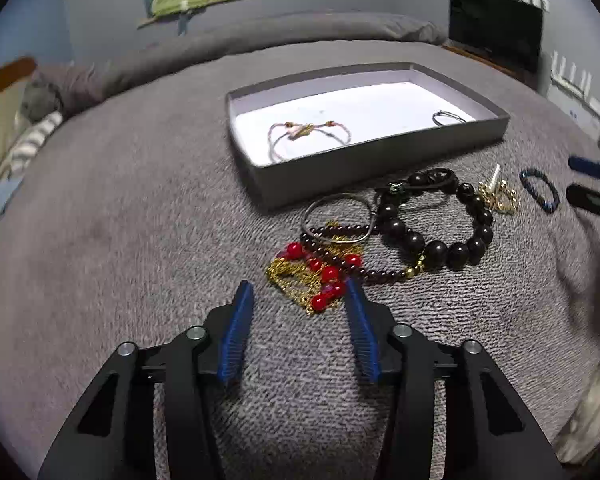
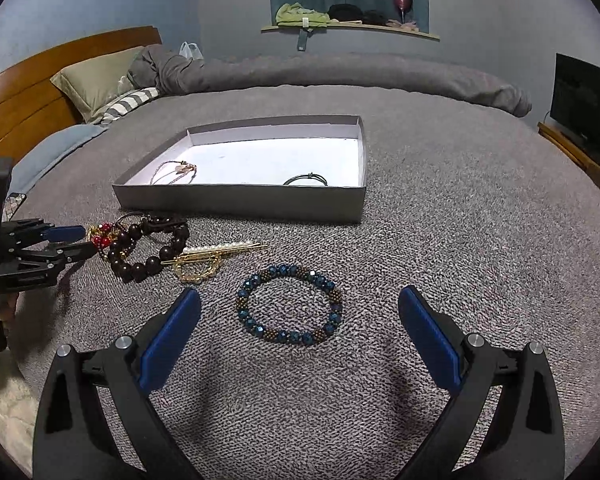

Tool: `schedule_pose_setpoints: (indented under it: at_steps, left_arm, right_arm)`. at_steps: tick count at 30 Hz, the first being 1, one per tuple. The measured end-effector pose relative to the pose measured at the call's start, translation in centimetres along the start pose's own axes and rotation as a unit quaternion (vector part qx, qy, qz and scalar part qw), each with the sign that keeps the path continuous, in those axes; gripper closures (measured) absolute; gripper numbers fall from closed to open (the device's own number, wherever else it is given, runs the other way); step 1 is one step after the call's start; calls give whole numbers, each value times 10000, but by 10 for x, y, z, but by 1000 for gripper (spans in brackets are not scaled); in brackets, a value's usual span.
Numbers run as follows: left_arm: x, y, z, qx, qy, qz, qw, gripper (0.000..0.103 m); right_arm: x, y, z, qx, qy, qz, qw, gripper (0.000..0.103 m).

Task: Organize jewelry
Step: 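Withdraw both tools from the box back over the remaining jewelry, then grasp the red-and-gold beaded chain with the left tool while the right tool grasps the blue beaded bracelet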

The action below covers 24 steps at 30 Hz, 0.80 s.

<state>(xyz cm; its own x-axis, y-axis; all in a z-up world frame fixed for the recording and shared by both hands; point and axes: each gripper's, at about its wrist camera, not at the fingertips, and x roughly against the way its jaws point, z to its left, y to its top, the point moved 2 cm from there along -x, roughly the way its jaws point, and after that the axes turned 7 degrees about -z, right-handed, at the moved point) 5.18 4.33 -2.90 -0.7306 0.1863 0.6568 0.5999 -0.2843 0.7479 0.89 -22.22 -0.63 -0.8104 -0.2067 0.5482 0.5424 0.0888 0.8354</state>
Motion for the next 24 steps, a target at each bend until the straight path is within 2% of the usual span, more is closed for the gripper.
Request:
schedule_pose_setpoints:
  at_steps: [2, 10, 12, 19, 23, 24]
  left_arm:
    - [0, 2, -5, -134, 0, -74, 9999, 68]
    - [-4, 2, -8, -314, -5, -54, 9995, 75]
    - [-6, 1, -7, -317, -116, 11, 9994, 94]
    - [1, 3, -2, -180, -10, -106, 9998, 95]
    - [14, 9, 2, -30, 74, -395, 9992, 96]
    - [18, 11, 3, 9, 126, -490, 9987, 96]
  right_arm:
    - [-1, 0, 1, 28, 15, 13, 10000, 6]
    - [-4, -2, 4, 92, 36, 84, 9999, 6]
    - [-6, -3, 4, 98, 39, 127, 9999, 6]
    - [-6, -4, 2, 96, 27, 140, 9999, 6]
    - [-5, -3, -1, 67, -82, 101, 9999, 6]
    - [-5, -2, -3, 29, -111, 93, 9999, 11]
